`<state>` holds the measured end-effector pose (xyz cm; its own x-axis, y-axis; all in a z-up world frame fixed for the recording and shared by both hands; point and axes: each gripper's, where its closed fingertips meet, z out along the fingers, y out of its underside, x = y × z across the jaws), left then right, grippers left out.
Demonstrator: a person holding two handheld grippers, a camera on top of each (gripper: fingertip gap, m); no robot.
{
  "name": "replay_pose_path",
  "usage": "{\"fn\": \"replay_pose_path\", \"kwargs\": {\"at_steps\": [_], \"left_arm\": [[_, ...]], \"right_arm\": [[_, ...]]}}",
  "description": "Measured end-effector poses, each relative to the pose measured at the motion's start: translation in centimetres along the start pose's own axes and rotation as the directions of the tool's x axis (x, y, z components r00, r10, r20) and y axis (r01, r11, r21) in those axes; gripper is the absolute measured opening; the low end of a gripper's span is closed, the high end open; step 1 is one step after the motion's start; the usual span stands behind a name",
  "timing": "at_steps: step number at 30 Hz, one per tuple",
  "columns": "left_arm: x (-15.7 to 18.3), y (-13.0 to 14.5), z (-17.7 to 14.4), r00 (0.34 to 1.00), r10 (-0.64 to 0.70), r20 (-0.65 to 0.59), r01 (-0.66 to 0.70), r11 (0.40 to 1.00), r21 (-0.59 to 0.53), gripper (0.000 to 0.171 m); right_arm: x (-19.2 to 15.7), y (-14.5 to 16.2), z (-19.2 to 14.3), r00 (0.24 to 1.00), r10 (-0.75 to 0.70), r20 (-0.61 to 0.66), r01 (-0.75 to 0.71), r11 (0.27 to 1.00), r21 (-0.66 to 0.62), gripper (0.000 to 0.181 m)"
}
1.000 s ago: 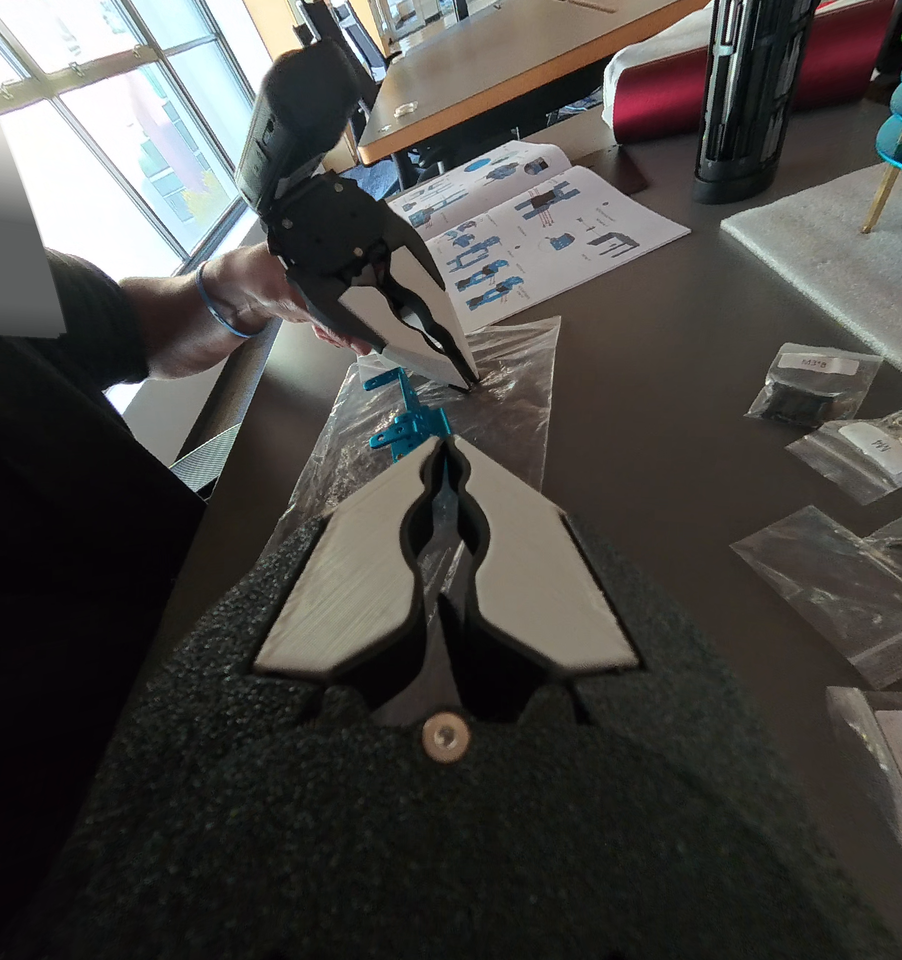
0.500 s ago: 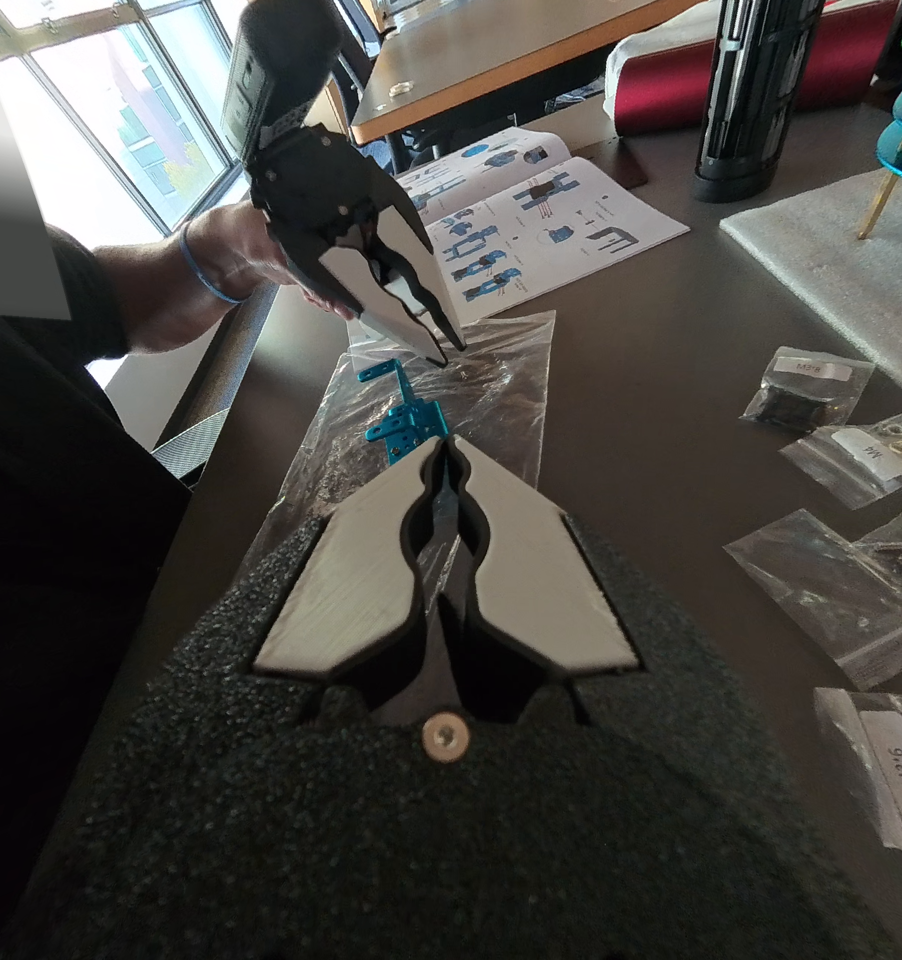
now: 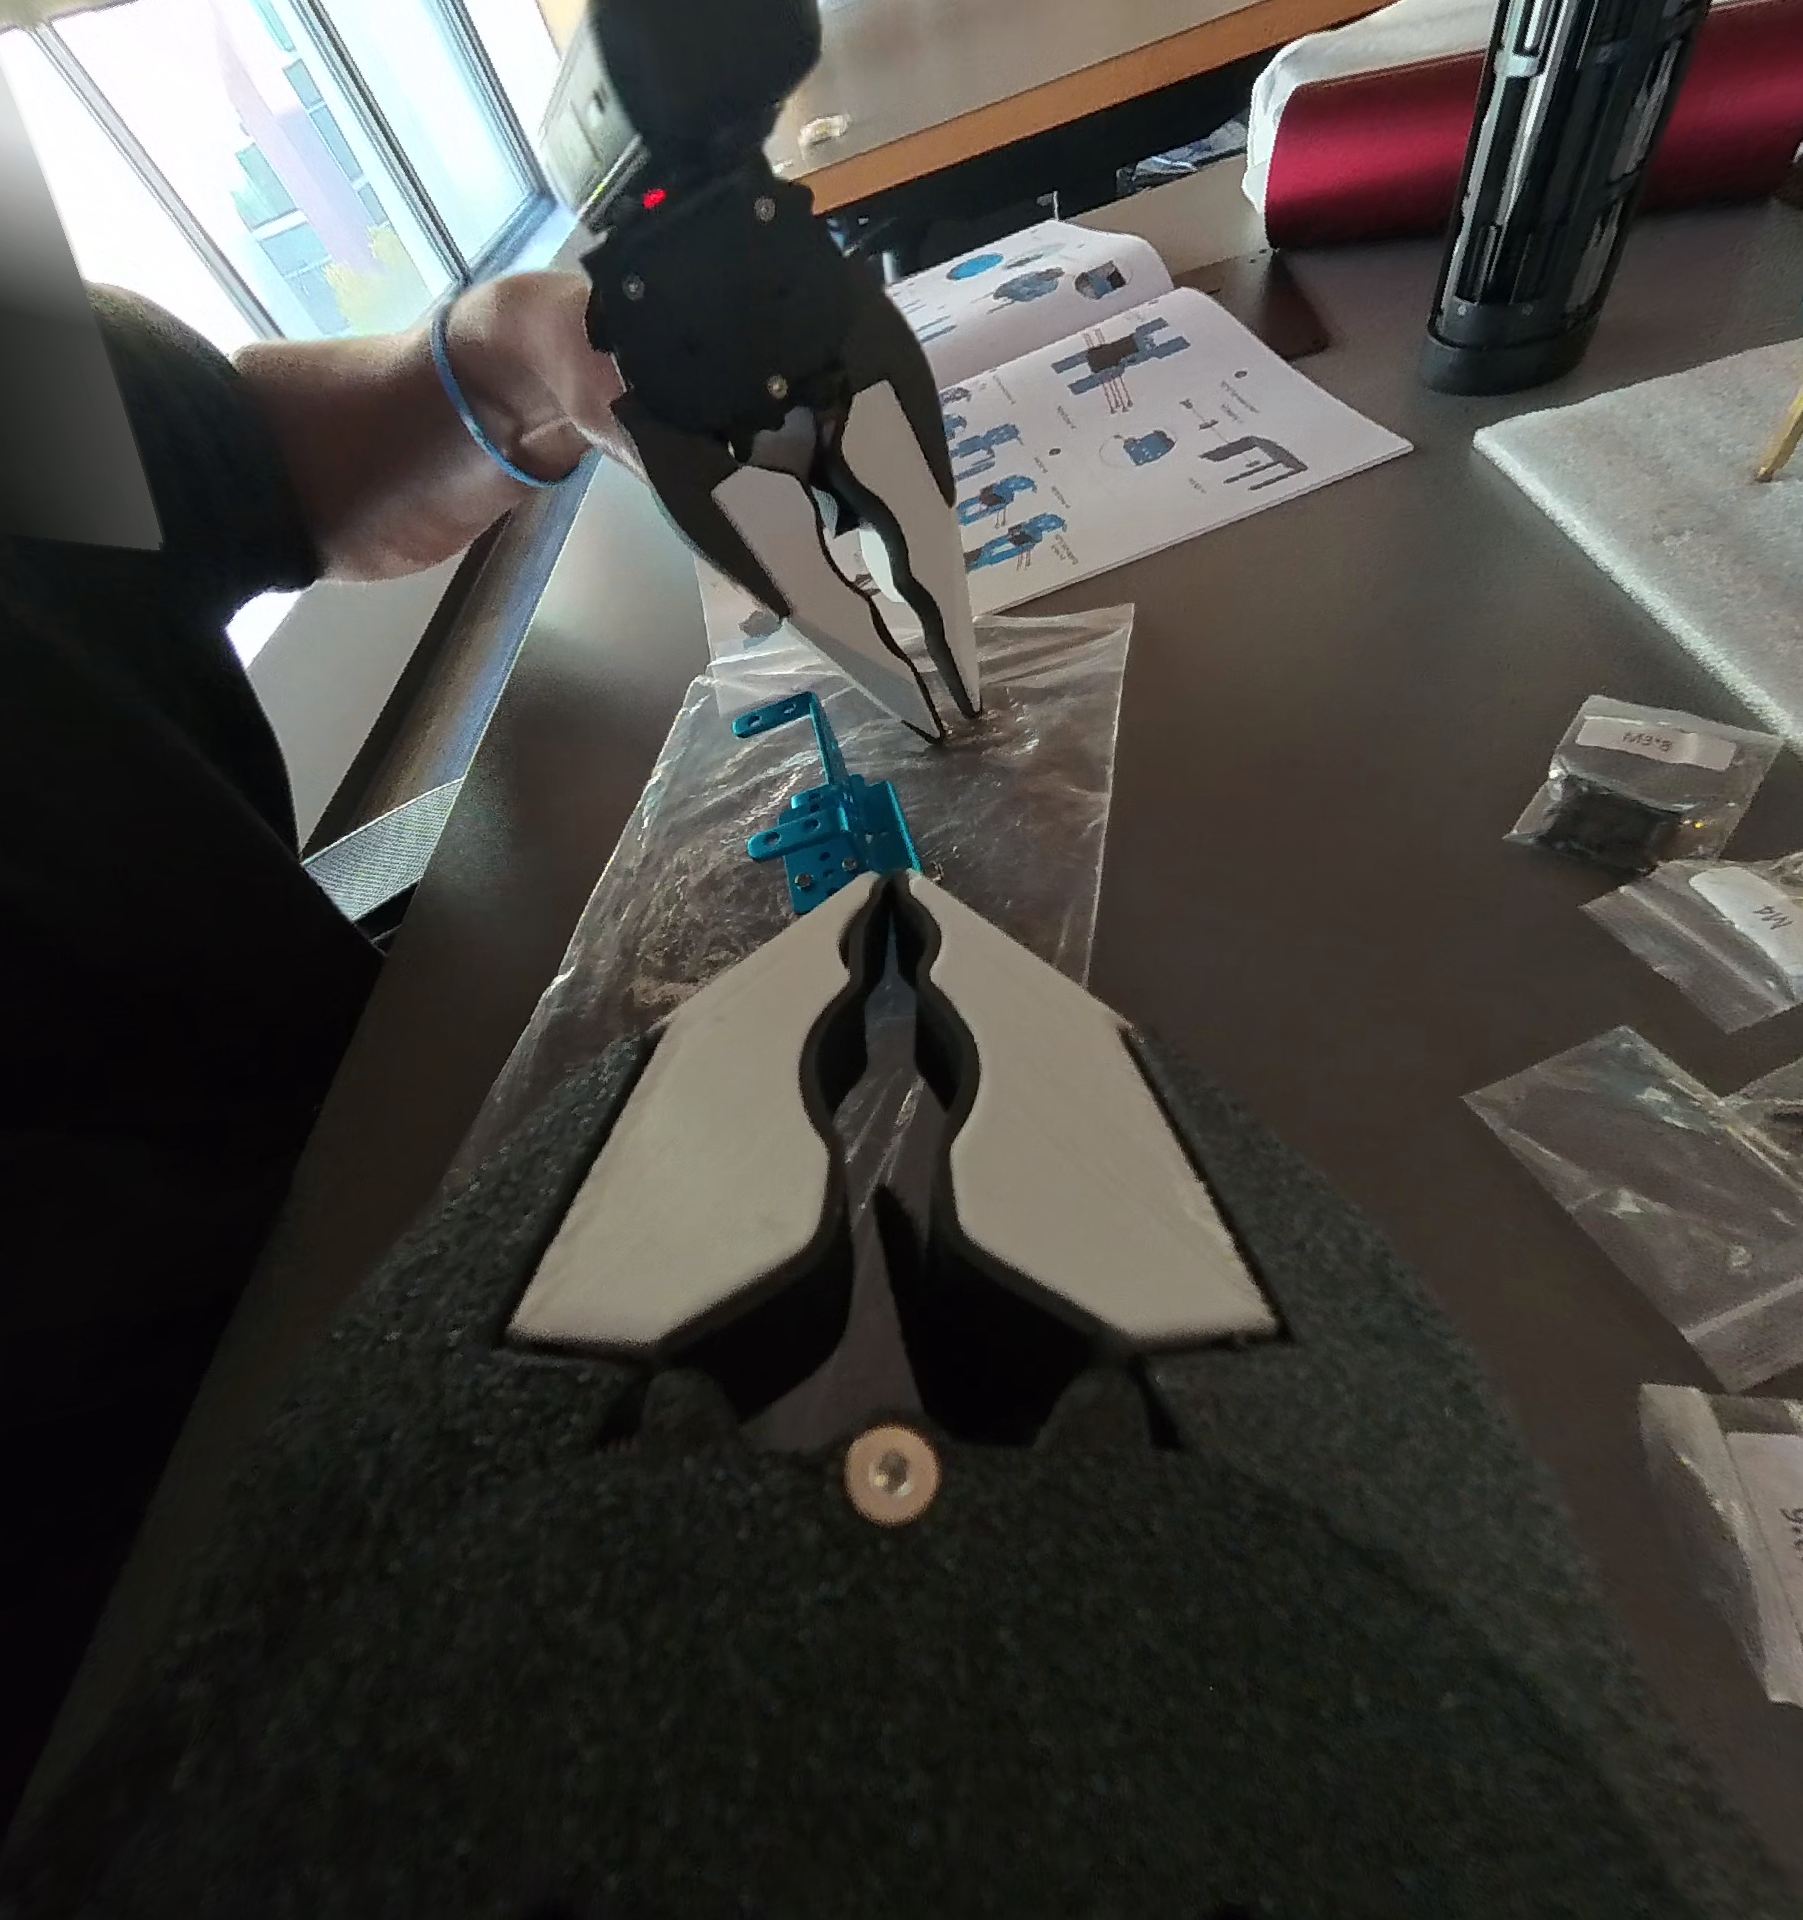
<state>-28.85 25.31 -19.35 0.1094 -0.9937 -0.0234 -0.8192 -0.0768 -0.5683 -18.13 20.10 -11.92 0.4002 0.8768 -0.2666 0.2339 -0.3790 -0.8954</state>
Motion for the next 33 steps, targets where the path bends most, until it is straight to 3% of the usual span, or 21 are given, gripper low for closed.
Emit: {"fn": "replay_pose_path", "kwargs": {"at_steps": [5, 9, 13, 16, 20, 25, 30, 33], "left_arm": [[0.2, 0.1, 0.0, 0.999, -0.012, -0.045, 0.011, 1.000, -0.015, 0.004], [0.1, 0.0, -0.1, 1.000, 0.018, -0.009, -0.018, 1.000, 0.005, 0.003], [0.9, -1.6, -1.4, 0.992, 0.116, 0.049, -0.122, 0.984, 0.128, 0.002], [1.4, -4.9, -3.8, 0.968, 0.199, 0.154, -0.241, 0.909, 0.341, 0.002], [0.8, -8.3, -6.3, 0.926, 0.180, 0.331, -0.329, 0.814, 0.478, 0.002], [1.7, -9.6, -7.9, 0.881, 0.194, 0.431, -0.414, 0.756, 0.507, 0.003], [2.5, -9.6, -9.0, 0.863, 0.176, 0.473, -0.438, 0.728, 0.528, 0.002], [3.2, -9.8, -9.3, 0.864, 0.178, 0.471, -0.442, 0.717, 0.539, 0.002]], "right_arm": [[0.2, 0.0, -0.1, 1.000, 0.010, 0.007, -0.010, 1.000, 0.002, 0.000], [0.3, -0.4, -0.4, 1.000, 0.019, 0.010, -0.019, 1.000, 0.021, 0.000], [0.1, -2.1, -0.3, 0.996, 0.080, 0.044, -0.083, 0.994, 0.067, 0.000], [-0.4, -3.9, 1.1, 0.978, 0.176, 0.111, -0.185, 0.979, 0.082, 0.011], [-1.6, -6.0, 4.3, 0.903, 0.331, 0.275, -0.359, 0.931, 0.057, 0.028], [-2.7, -8.2, 5.5, 0.851, 0.374, 0.369, -0.435, 0.895, 0.097, 0.025], [-2.4, -7.7, 6.0, 0.889, 0.352, 0.294, -0.395, 0.913, 0.102, 0.016], [-3.1, -8.0, 5.9, 0.872, 0.356, 0.337, -0.409, 0.907, 0.103, 0.015]]}}
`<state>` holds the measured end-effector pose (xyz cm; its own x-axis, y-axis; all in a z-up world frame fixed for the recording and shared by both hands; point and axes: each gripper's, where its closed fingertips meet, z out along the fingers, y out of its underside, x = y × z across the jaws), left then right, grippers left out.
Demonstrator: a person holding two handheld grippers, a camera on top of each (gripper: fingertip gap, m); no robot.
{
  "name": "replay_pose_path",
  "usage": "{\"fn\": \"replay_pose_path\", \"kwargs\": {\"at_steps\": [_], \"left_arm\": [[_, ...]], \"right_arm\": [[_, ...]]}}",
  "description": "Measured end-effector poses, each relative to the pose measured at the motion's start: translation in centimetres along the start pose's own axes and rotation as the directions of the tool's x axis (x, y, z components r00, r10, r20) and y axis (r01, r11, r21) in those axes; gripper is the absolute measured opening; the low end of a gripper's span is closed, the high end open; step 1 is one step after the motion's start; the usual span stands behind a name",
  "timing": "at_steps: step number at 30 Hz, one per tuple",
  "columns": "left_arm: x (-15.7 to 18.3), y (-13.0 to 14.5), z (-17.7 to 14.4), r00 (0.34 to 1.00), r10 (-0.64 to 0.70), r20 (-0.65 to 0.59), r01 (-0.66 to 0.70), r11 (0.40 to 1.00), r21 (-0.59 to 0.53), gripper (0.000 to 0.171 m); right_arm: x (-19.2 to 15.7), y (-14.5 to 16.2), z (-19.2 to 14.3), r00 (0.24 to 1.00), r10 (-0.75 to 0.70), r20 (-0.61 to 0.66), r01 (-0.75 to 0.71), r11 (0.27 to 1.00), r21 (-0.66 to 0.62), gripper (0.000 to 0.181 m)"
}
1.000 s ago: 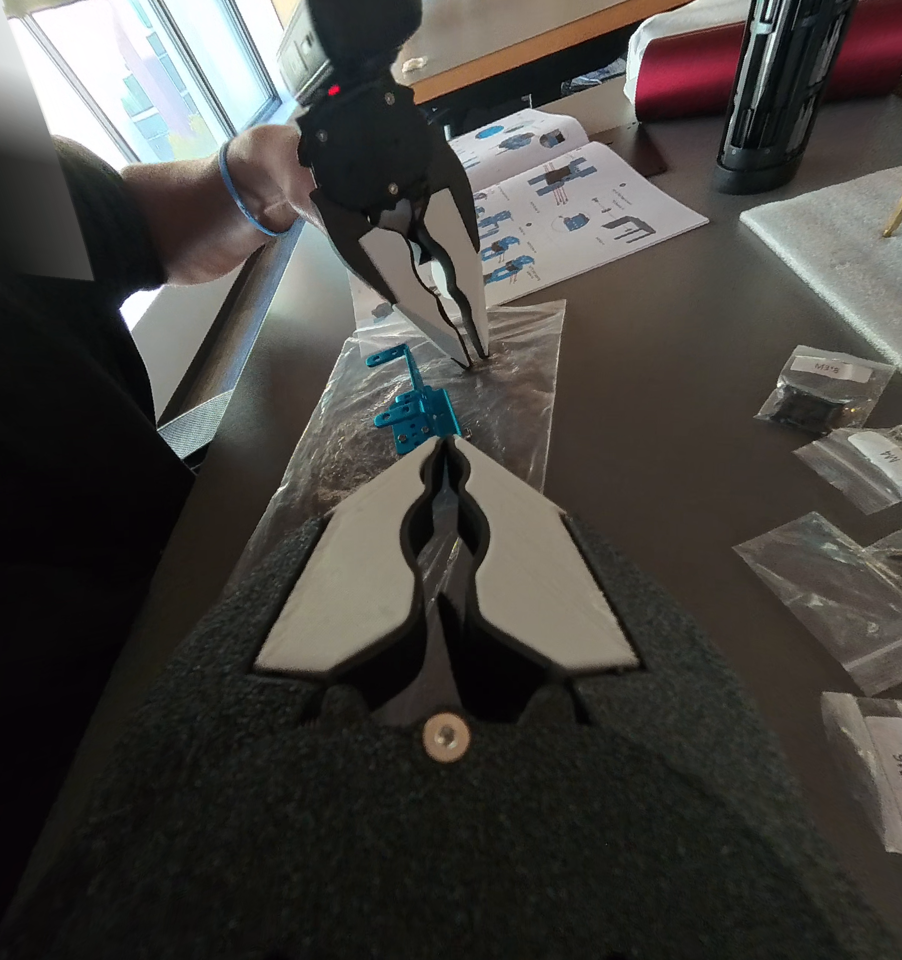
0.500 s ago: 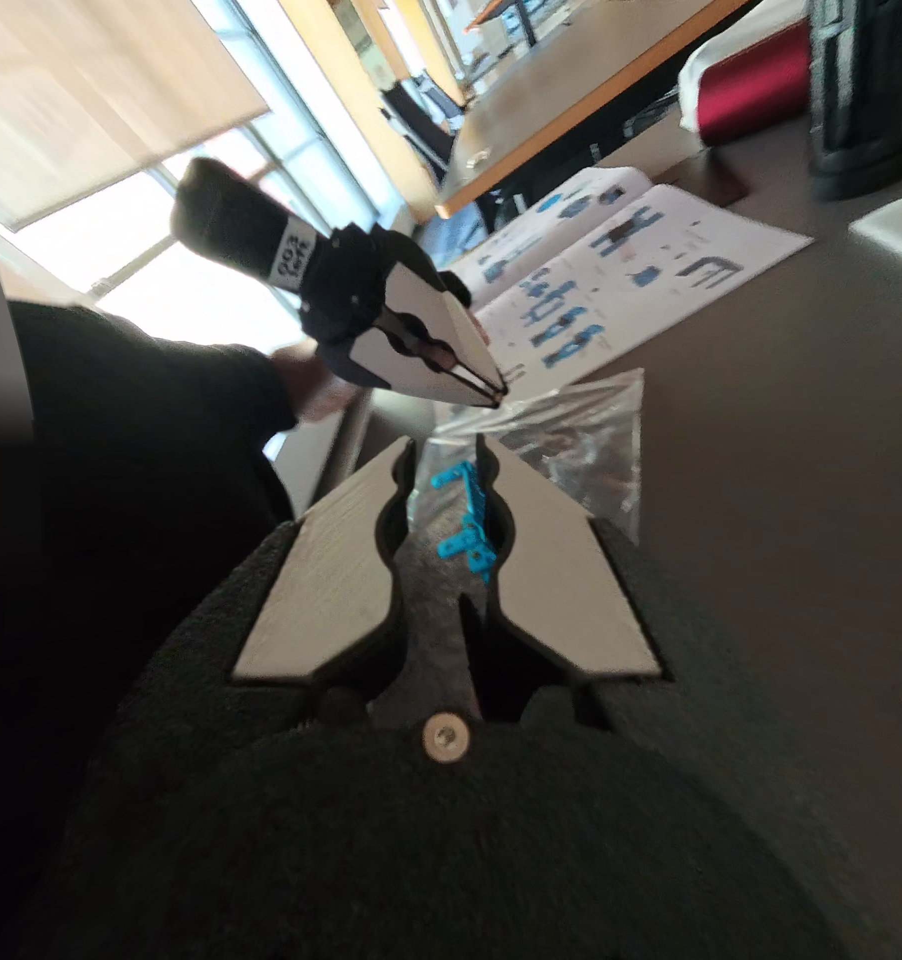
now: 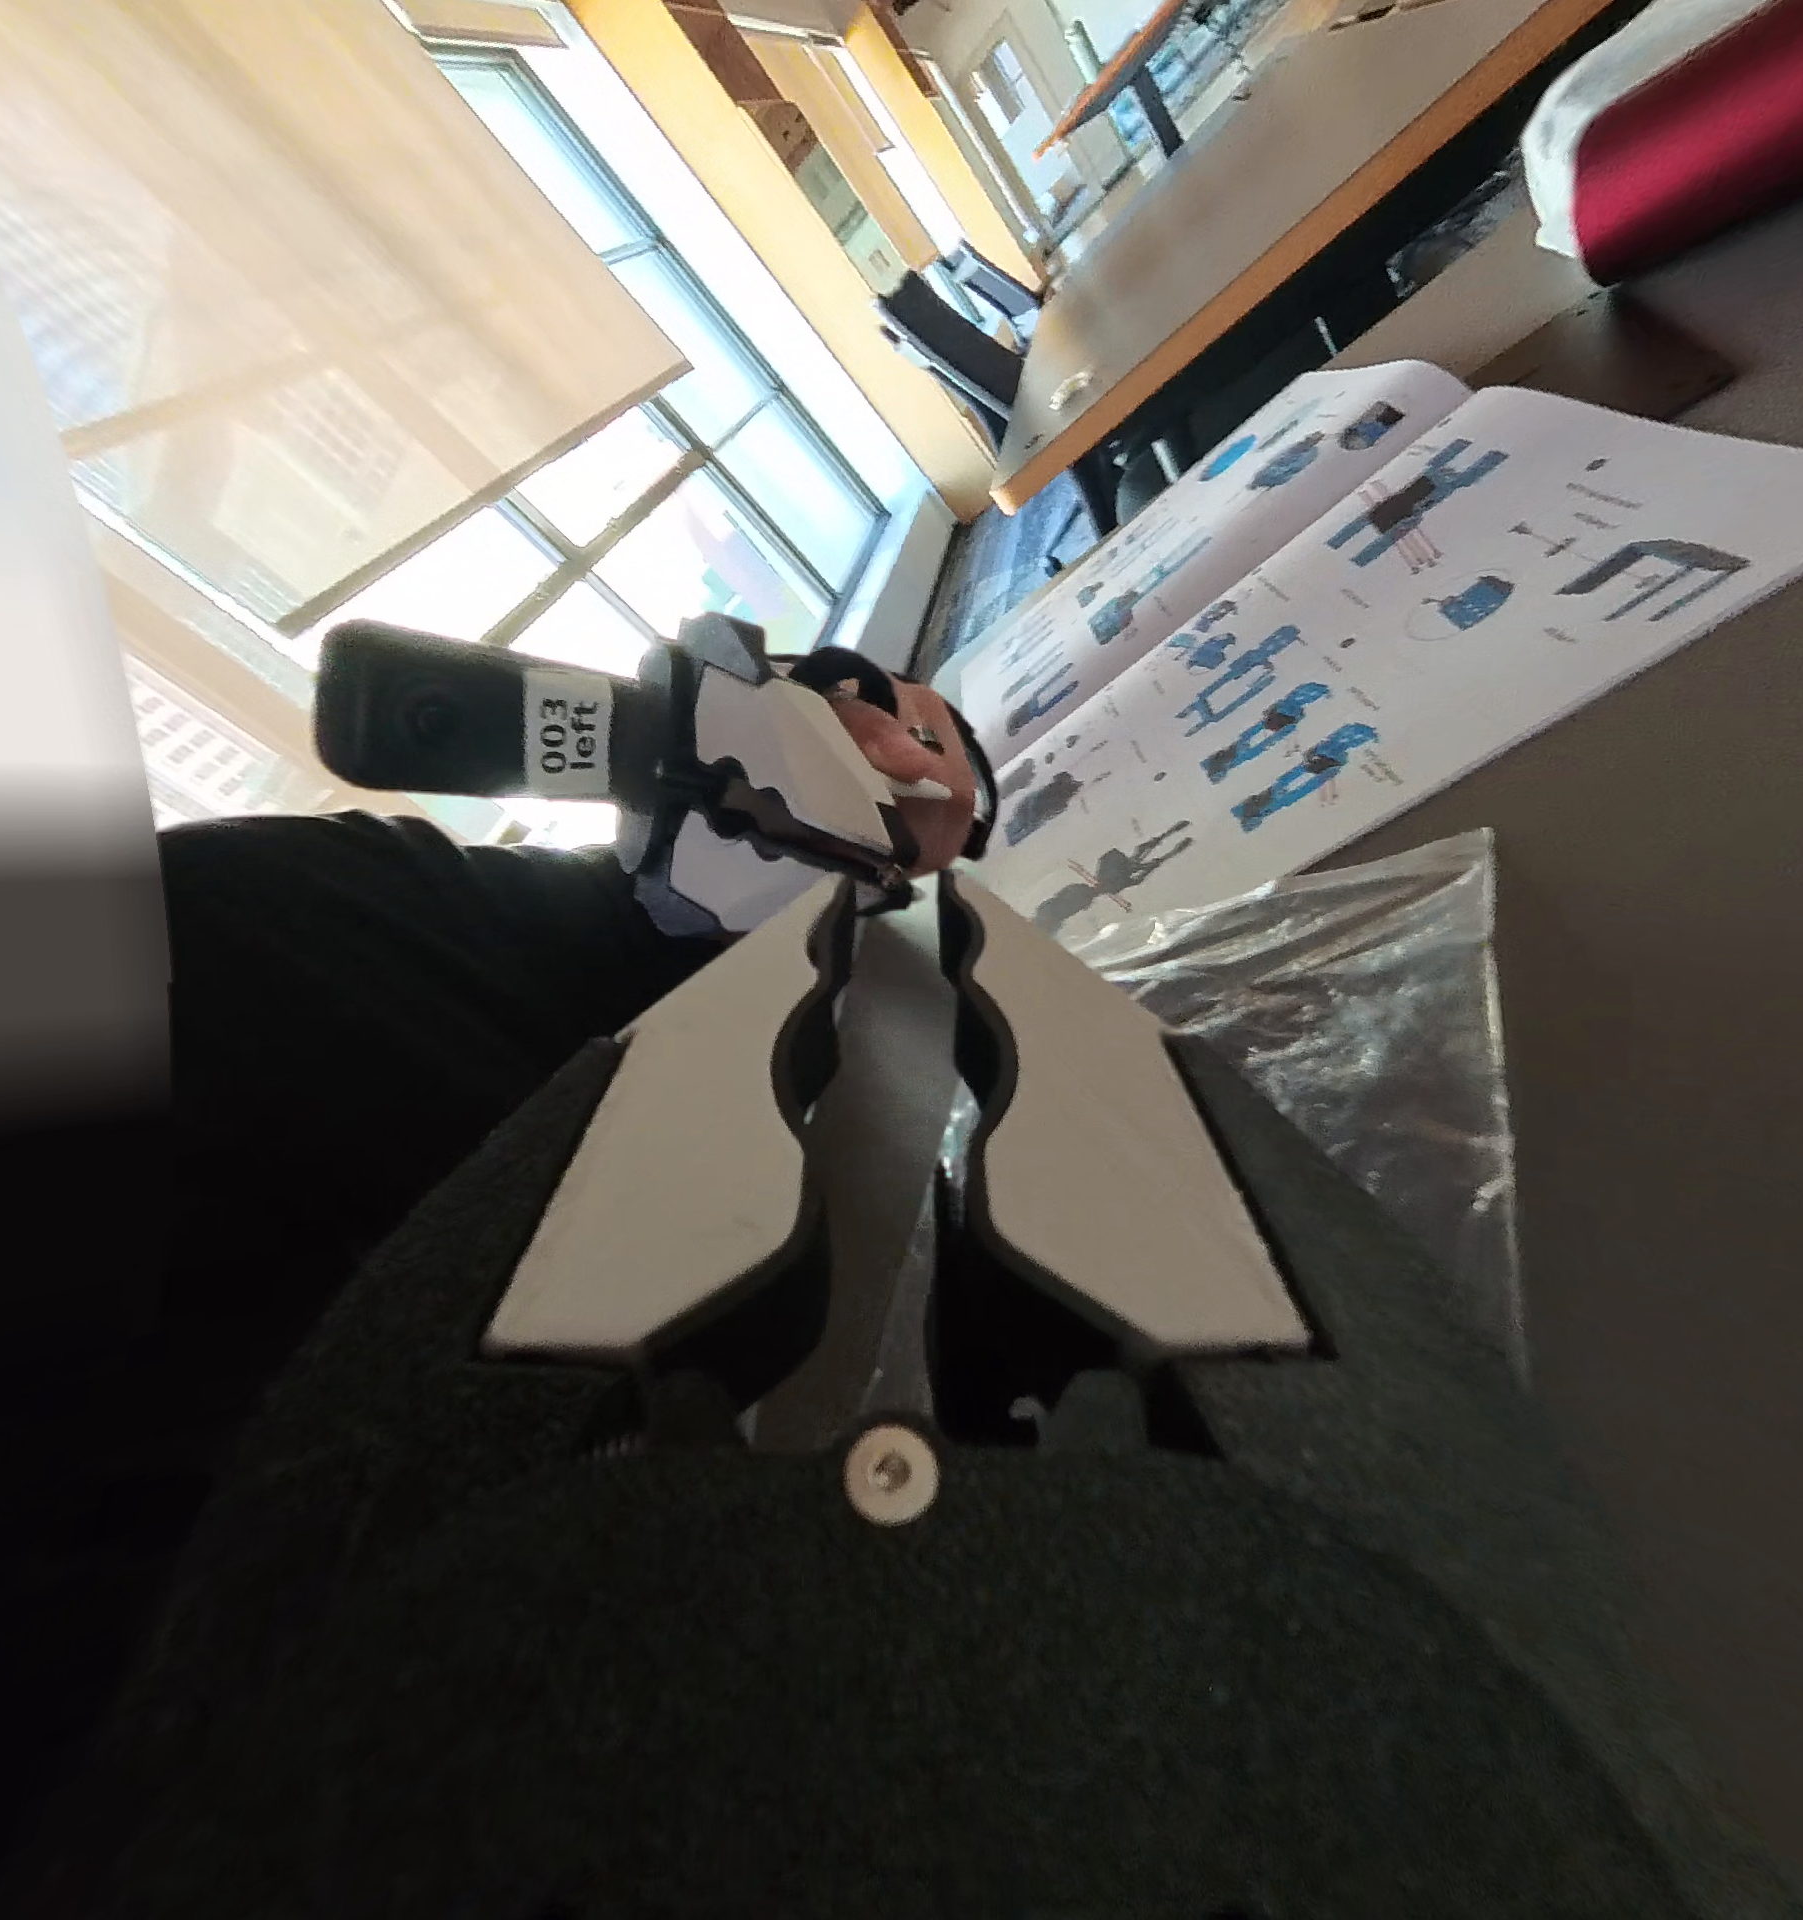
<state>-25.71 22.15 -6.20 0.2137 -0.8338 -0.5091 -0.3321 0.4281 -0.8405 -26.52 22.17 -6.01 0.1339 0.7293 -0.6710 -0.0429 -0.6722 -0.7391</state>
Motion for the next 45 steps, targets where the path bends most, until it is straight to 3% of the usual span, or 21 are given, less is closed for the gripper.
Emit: {"fn": "replay_pose_path", "kwargs": {"at_steps": [3, 10, 15, 17, 19, 21, 23, 26, 30, 33, 37, 43, 45], "left_arm": [[0.5, -0.3, -0.1, 1.000, 0.029, 0.004, -0.029, 1.000, 0.001, 0.002], [0.9, -0.7, -0.2, 0.997, 0.076, 0.030, -0.076, 0.997, -0.004, 0.002], [1.2, -0.6, 0.0, 1.000, 0.003, 0.024, -0.003, 1.000, 0.001, 0.003], [1.7, -0.3, -0.2, 0.998, -0.061, -0.027, 0.061, 0.998, 0.004, 0.009], [2.6, 0.9, -0.5, 0.978, -0.145, -0.152, 0.140, 0.989, -0.041, 0.027], [4.6, 3.1, -1.0, 0.891, -0.280, -0.357, 0.238, 0.958, -0.157, 0.043], [5.7, 4.8, -1.2, 0.819, -0.344, -0.459, 0.263, 0.936, -0.233, 0.051], [6.3, 7.3, 0.1, 0.822, -0.294, -0.488, 0.167, 0.943, -0.287, 0.051], [8.3, 8.2, 1.1, 0.780, -0.242, -0.577, 0.081, 0.953, -0.292, 0.051], [8.1, 8.5, 1.7, 0.814, -0.139, -0.564, -0.017, 0.965, -0.263, 0.035], [8.1, 8.3, 1.8, 0.824, -0.166, -0.542, 0.014, 0.962, -0.274, 0.035], [7.8, 8.5, 1.1, 0.879, -0.126, -0.460, -0.004, 0.962, -0.272, 0.034], [7.9, 8.3, 1.0, 0.887, -0.128, -0.443, 0.003, 0.962, -0.272, 0.034]], "right_arm": [[-0.4, 0.1, 0.1, 1.000, -0.002, 0.014, 0.002, 1.000, 0.001, 0.005], [-0.8, 0.6, -0.1, 1.000, -0.009, 0.011, 0.009, 1.000, -0.013, 0.004], [-0.7, 0.9, -0.3, 0.999, -0.048, -0.025, 0.047, 0.998, -0.035, 0.003], [-0.5, 1.1, -0.6, 0.995, -0.083, -0.062, 0.080, 0.996, -0.049, 0.003], [0.1, 1.8, -1.2, 0.978, -0.156, -0.137, 0.144, 0.985, -0.097, 0.003], [0.6, 3.3, -1.9, 0.935, -0.275, -0.224, 0.234, 0.953, -0.193, 0.003], [0.7, 4.9, -2.3, 0.860, -0.423, -0.286, 0.339, 0.892, -0.301, 0.004], [0.6, 6.0, -2.3, 0.755, -0.540, -0.373, 0.403, 0.830, -0.386, 0.004], [0.8, 6.8, -1.8, 0.653, -0.578, -0.488, 0.403, 0.812, -0.423, 0.003], [1.5, 7.5, -1.4, 0.552, -0.594, -0.585, 0.390, 0.804, -0.449, 0.003], [2.8, 8.3, -1.3, 0.428, -0.575, -0.698, 0.363, 0.816, -0.450, 0.002], [3.6, 8.7, -1.0, 0.353, -0.517, -0.780, 0.358, 0.845, -0.398, 0.002], [3.7, 8.7, -0.6, 0.367, -0.512, -0.777, 0.339, 0.851, -0.400, 0.003]]}}
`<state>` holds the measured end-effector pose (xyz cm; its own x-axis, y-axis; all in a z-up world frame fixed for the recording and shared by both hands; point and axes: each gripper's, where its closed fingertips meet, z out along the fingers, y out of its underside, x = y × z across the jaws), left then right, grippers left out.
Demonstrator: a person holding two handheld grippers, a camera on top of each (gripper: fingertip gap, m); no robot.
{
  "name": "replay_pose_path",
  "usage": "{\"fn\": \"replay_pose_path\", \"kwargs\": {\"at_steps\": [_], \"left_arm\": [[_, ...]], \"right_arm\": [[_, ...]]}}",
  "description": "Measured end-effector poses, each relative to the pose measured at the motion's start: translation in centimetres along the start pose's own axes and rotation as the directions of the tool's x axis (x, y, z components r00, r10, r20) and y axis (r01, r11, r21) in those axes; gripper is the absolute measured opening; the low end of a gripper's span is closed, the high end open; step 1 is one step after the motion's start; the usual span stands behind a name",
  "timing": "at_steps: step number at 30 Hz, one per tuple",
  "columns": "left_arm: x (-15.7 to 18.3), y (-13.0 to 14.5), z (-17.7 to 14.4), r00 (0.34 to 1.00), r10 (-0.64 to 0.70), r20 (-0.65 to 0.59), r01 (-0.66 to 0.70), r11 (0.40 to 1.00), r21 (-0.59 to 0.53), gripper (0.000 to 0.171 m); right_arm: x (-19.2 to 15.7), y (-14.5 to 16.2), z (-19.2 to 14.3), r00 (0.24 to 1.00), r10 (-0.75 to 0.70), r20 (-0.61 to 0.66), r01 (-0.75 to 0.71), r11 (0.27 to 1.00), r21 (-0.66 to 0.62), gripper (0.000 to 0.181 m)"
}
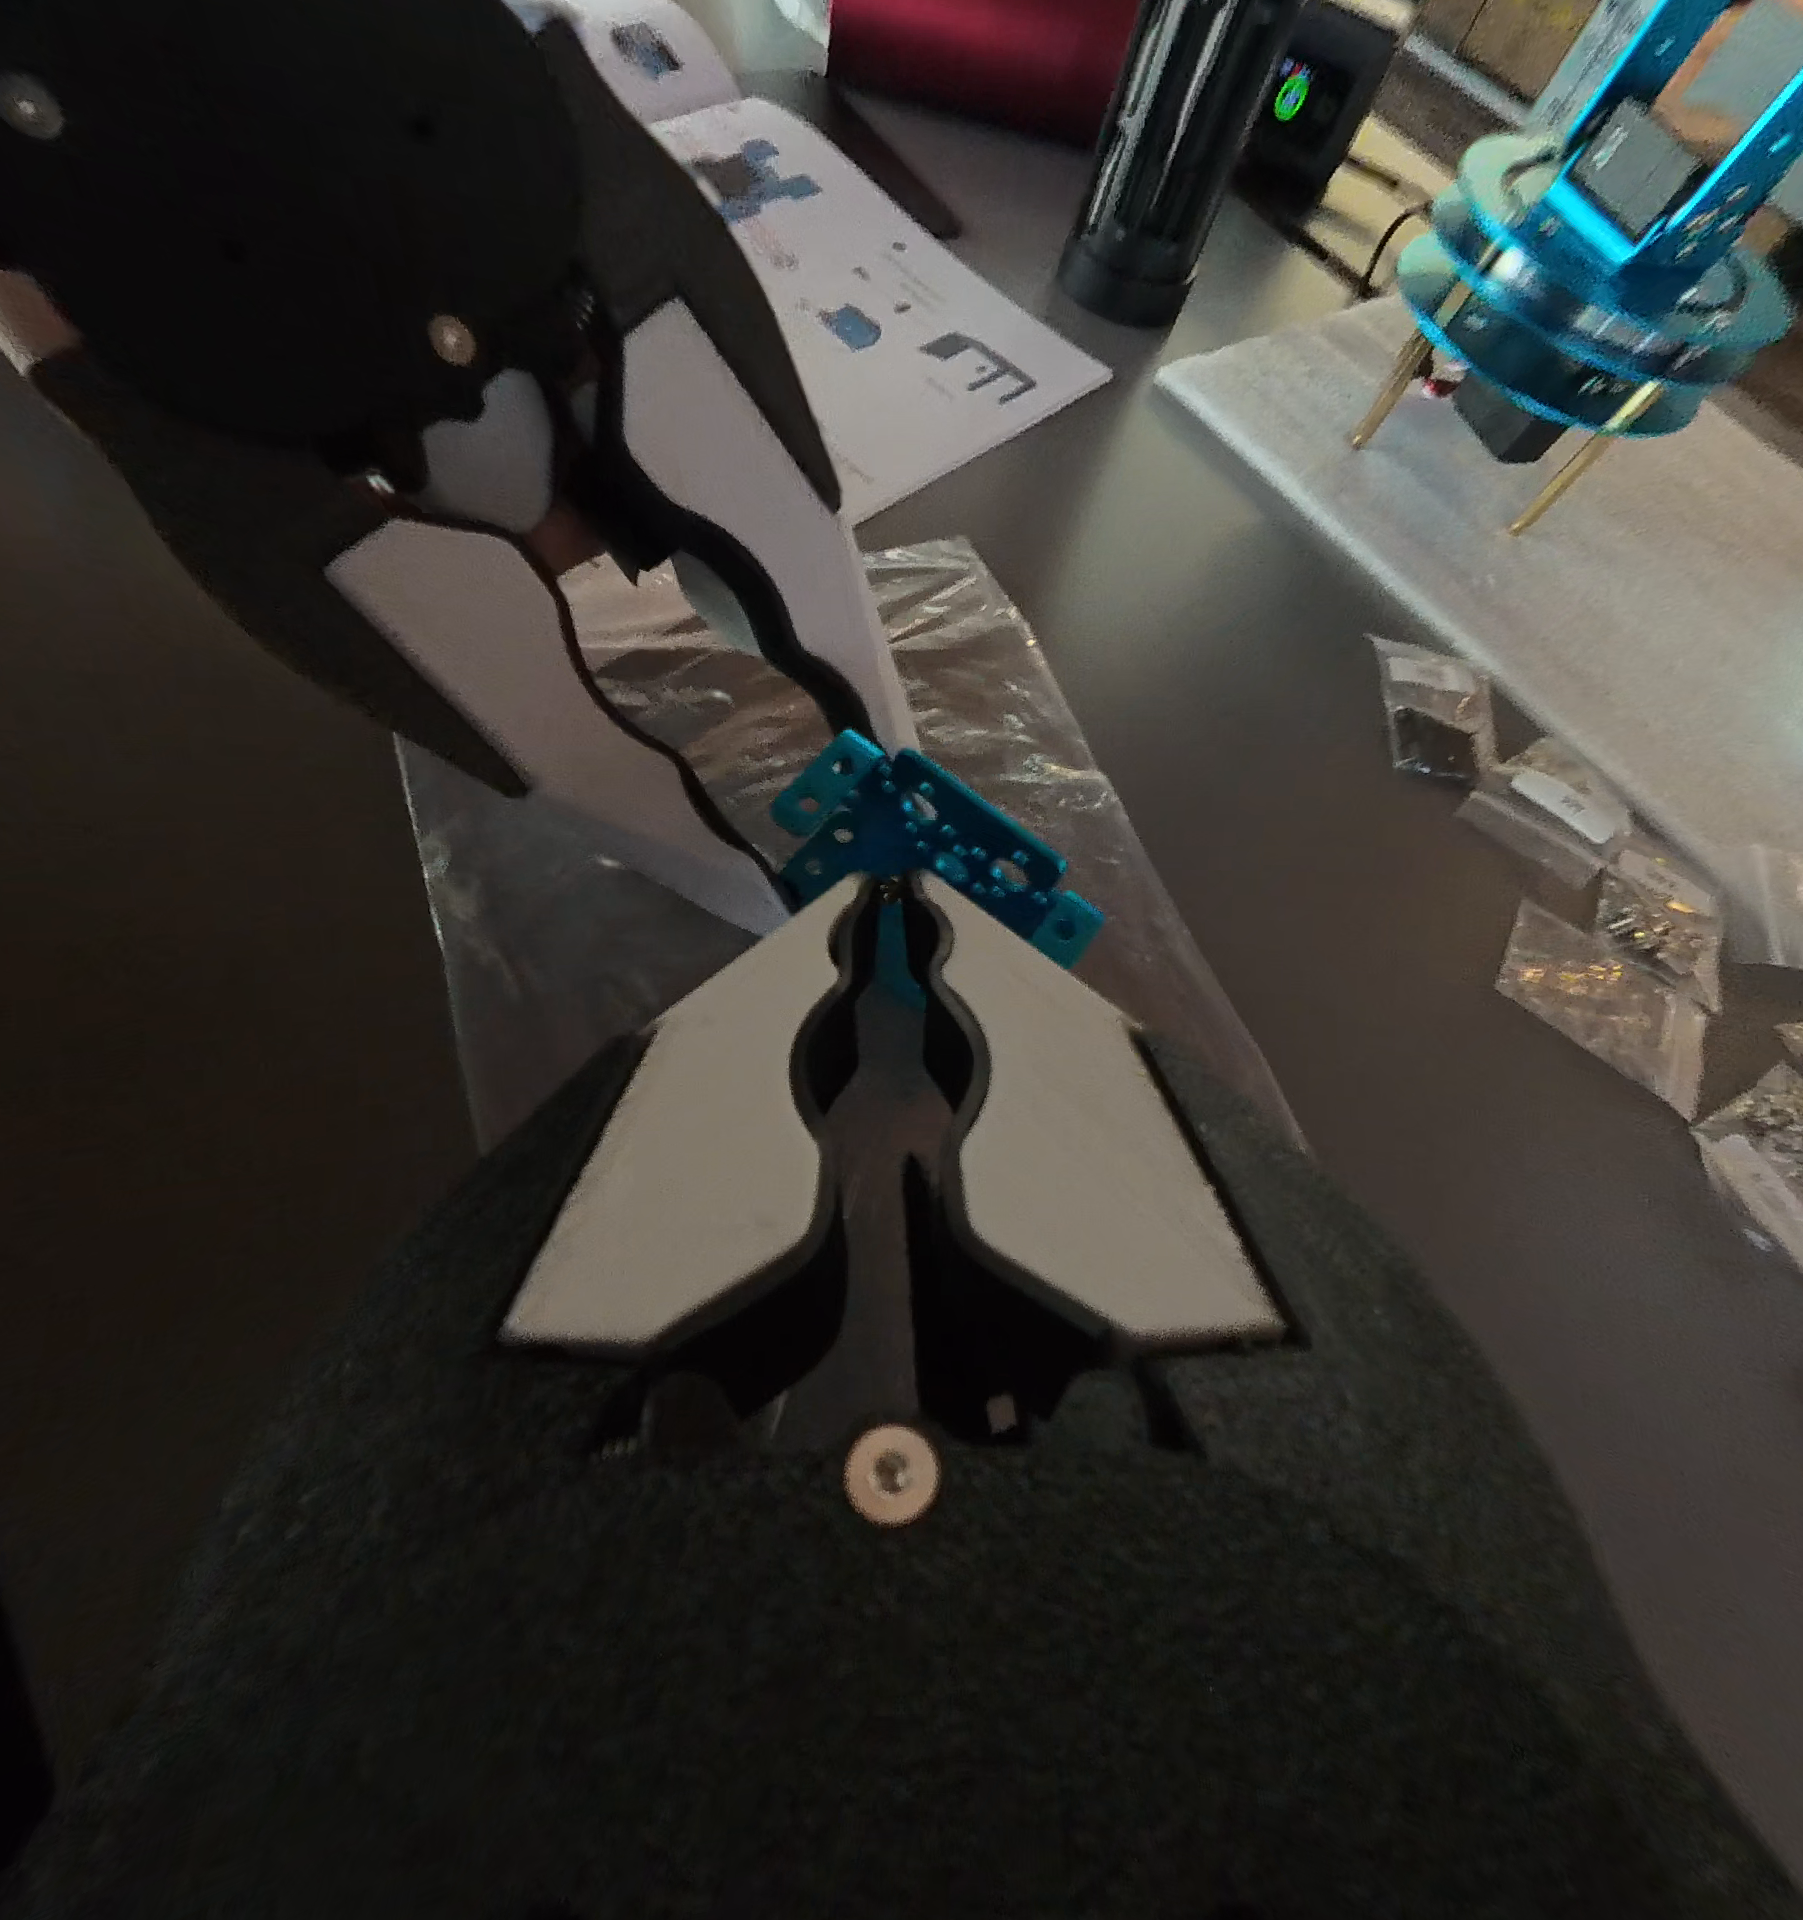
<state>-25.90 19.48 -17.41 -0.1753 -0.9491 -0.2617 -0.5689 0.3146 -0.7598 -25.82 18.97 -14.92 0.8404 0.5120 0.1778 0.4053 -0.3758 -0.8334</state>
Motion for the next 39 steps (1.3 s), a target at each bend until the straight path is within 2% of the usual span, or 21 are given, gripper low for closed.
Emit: {"fn": "replay_pose_path", "kwargs": {"at_steps": [5, 17, 29, 39], "left_arm": [[-0.2, -0.2, 0.1, 0.995, 0.044, 0.084, -0.044, 0.999, -0.010, 0.034], [-0.3, -0.4, 0.1, 0.980, 0.120, 0.157, -0.117, 0.993, -0.027, 0.034], [0.1, -0.5, 0.1, 0.988, 0.068, 0.141, -0.066, 0.998, -0.020, 0.034], [-0.3, -0.1, 0.1, 0.994, -0.046, 0.103, 0.048, 0.999, -0.022, 0.034]], "right_arm": [[0.0, 0.3, 0.7, 0.999, 0.032, -0.007, -0.033, 0.998, -0.049, 0.003], [0.1, 0.6, 0.7, 0.995, 0.099, -0.002, -0.099, 0.992, -0.073, 0.002], [0.0, 0.6, 0.8, 0.992, 0.128, 0.002, -0.128, 0.987, -0.099, 0.003], [0.2, 0.4, 1.5, 0.993, 0.114, 0.003, -0.113, 0.988, -0.101, 0.004]]}}
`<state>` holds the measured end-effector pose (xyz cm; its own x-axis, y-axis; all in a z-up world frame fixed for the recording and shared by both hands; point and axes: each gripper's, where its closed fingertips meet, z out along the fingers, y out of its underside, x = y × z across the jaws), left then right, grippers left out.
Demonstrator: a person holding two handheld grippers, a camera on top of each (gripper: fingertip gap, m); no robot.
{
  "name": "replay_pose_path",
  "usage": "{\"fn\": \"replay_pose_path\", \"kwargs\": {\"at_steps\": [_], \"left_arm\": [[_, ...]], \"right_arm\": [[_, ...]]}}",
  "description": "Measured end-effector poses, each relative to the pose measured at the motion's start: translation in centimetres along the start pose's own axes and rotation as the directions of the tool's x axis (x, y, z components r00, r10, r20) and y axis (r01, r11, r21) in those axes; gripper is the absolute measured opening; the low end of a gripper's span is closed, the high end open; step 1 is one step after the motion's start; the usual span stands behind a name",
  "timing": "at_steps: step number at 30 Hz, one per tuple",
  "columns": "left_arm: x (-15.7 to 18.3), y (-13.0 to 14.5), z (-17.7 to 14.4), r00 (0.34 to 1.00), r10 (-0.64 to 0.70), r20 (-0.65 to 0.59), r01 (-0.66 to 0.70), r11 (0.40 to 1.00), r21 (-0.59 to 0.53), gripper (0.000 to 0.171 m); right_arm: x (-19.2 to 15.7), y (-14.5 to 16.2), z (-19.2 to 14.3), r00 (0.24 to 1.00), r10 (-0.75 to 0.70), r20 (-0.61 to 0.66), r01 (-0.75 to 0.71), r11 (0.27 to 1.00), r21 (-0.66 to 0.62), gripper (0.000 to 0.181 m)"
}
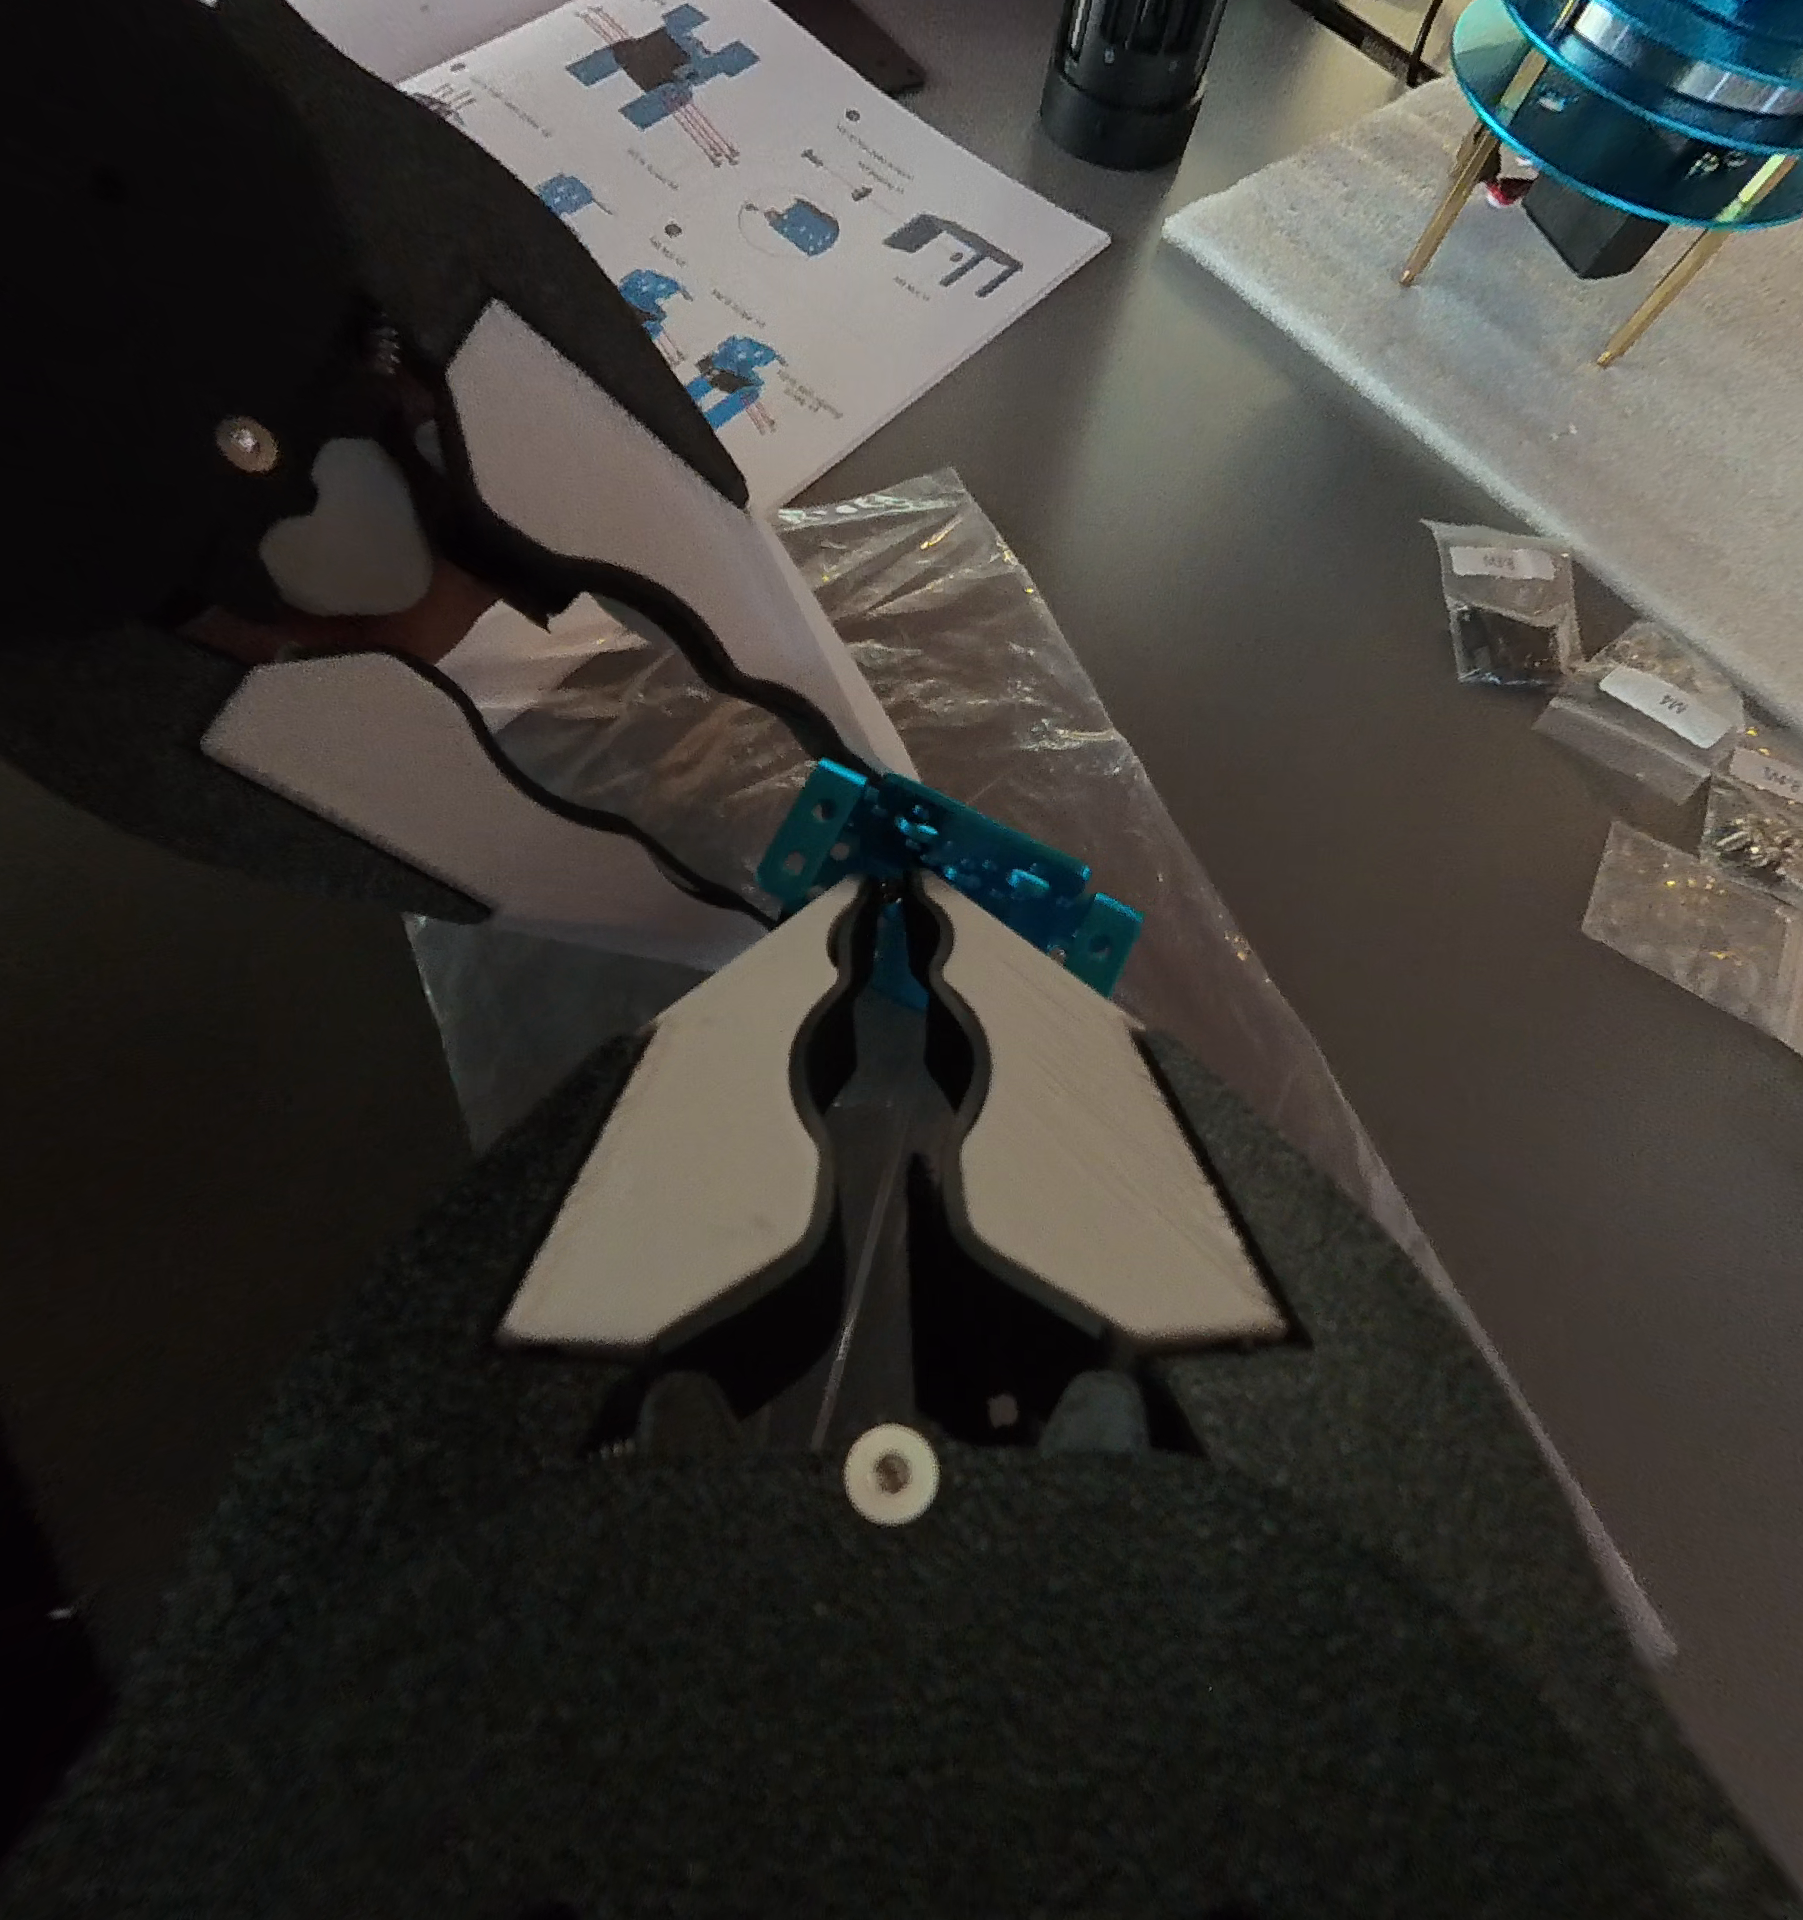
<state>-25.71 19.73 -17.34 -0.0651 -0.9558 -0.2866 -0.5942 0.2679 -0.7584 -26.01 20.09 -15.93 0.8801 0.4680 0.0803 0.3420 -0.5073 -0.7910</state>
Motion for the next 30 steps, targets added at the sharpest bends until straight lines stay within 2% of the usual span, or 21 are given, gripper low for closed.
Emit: {"fn": "replay_pose_path", "kwargs": {"at_steps": [9, 30], "left_arm": [[-0.12, 0.42, 0.13, 0.997, -0.066, -0.035, 0.065, 0.998, -0.020, 0.034], [-0.16, 0.46, 0.17, 0.997, -0.064, -0.033, 0.064, 0.998, -0.021, 0.034]], "right_arm": [[0.16, -0.15, 0.20, 1.000, -0.004, -0.001, 0.004, 1.000, -0.003, 0.003], [0.10, -0.39, -0.08, 1.000, -0.023, 0.000, 0.023, 0.999, 0.026, 0.005]]}}
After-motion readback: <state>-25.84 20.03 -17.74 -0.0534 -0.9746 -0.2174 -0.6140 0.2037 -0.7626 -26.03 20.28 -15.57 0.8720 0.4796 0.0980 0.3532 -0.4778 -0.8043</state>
